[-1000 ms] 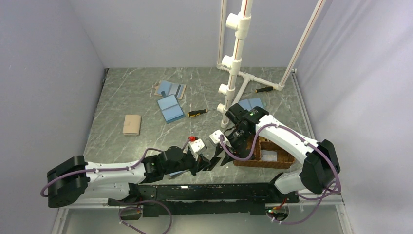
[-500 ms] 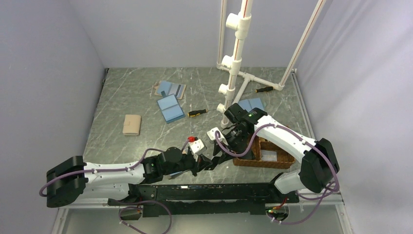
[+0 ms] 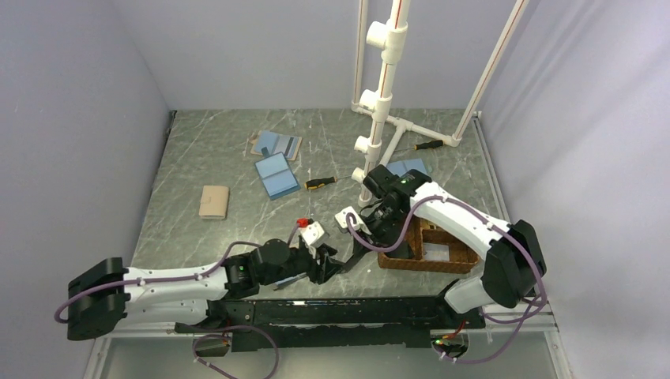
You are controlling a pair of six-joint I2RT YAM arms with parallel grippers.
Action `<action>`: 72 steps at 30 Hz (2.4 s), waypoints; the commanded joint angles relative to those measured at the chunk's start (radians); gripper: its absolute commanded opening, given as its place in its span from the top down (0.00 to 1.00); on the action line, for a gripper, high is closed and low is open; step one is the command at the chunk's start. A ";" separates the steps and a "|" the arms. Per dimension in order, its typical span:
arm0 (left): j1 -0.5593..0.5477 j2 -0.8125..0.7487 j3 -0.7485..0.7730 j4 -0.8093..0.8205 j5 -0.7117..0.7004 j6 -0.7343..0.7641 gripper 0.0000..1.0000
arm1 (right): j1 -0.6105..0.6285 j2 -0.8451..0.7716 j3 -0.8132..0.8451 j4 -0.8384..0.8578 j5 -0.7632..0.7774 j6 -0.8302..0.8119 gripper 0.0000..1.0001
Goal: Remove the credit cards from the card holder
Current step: Place the credit card in the storage box, then remove the credit card from the card holder.
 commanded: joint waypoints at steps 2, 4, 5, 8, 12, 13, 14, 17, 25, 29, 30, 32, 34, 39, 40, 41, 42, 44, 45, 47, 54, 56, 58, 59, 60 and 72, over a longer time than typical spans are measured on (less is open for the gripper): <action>0.000 -0.130 -0.009 -0.076 -0.122 -0.058 0.33 | -0.080 -0.034 0.096 -0.231 0.066 -0.160 1.00; 0.001 -0.185 -0.031 -0.122 -0.146 -0.075 0.22 | -0.141 -0.071 0.099 -0.278 0.078 -0.191 1.00; 0.001 -0.214 -0.042 -0.144 -0.160 -0.085 0.19 | -0.168 -0.095 0.095 -0.282 0.095 -0.183 1.00; 0.001 -0.296 -0.073 -0.210 -0.197 -0.114 0.13 | -0.257 -0.180 0.088 -0.262 0.185 -0.115 1.00; 0.001 -0.388 -0.095 -0.290 -0.231 -0.146 0.12 | -0.410 -0.264 0.092 -0.316 0.224 -0.124 1.00; 0.001 -0.404 -0.101 -0.303 -0.237 -0.148 0.11 | -0.434 -0.271 0.093 -0.324 0.246 -0.123 1.00; 0.001 -0.419 -0.107 -0.310 -0.240 -0.149 0.11 | -0.457 -0.273 0.094 -0.336 0.272 -0.124 1.00; 0.001 -0.445 -0.133 -0.296 -0.244 -0.153 0.11 | -0.535 -0.249 0.109 -0.372 0.315 -0.146 1.00; 0.001 -0.425 -0.130 -0.307 -0.232 -0.174 0.12 | -0.587 -0.133 0.094 -0.386 0.310 -0.193 1.00; 0.001 -0.417 -0.126 -0.311 -0.231 -0.179 0.12 | -0.571 -0.089 0.074 -0.334 0.309 -0.170 1.00; 0.001 -0.416 -0.129 -0.305 -0.230 -0.179 0.12 | -0.560 -0.082 0.066 -0.316 0.315 -0.154 1.00; 0.001 -0.414 -0.133 -0.290 -0.225 -0.178 0.12 | -0.512 -0.081 0.039 -0.251 0.345 -0.107 1.00; 0.001 -0.413 -0.134 -0.275 -0.223 -0.175 0.12 | -0.463 -0.086 0.007 -0.170 0.399 -0.043 0.94; 0.001 -0.416 -0.135 -0.272 -0.222 -0.177 0.11 | -0.419 -0.126 -0.073 0.170 0.577 0.248 0.74; 0.001 -0.418 -0.134 -0.275 -0.223 -0.179 0.11 | -0.422 -0.145 -0.086 0.242 0.625 0.301 0.70; 0.001 -0.420 -0.135 -0.277 -0.225 -0.182 0.11 | -0.427 -0.170 -0.100 0.300 0.660 0.345 0.66; 0.001 -0.421 -0.136 -0.277 -0.227 -0.185 0.11 | -0.434 -0.198 -0.112 0.349 0.679 0.373 0.61; 0.001 -0.422 -0.142 -0.269 -0.231 -0.189 0.11 | -0.440 -0.251 -0.124 0.386 0.680 0.395 0.55; 0.001 -0.424 -0.143 -0.267 -0.238 -0.195 0.10 | -0.442 -0.270 -0.121 0.376 0.657 0.388 0.54; 0.001 -0.426 -0.147 -0.266 -0.266 -0.219 0.07 | -0.442 -0.291 -0.107 0.309 0.575 0.342 0.53; 0.001 -0.447 -0.174 -0.312 -0.381 -0.363 0.01 | -0.424 -0.346 -0.106 0.034 0.186 0.060 0.52; 0.001 -0.456 -0.177 -0.339 -0.392 -0.399 0.01 | -0.409 -0.360 -0.117 -0.004 0.081 -0.013 0.49; 0.002 -0.469 -0.173 -0.383 -0.408 -0.453 0.01 | -0.391 -0.360 -0.129 -0.066 0.005 -0.126 0.43; 0.003 -0.475 -0.171 -0.403 -0.413 -0.477 0.01 | -0.375 -0.356 -0.135 -0.091 -0.021 -0.172 0.42; 0.003 -0.480 -0.167 -0.418 -0.414 -0.496 0.02 | -0.353 -0.349 -0.141 -0.101 -0.033 -0.206 0.42; 0.004 -0.467 -0.103 -0.635 -0.484 -0.656 0.12 | 0.031 -0.223 -0.135 0.284 0.207 0.176 0.71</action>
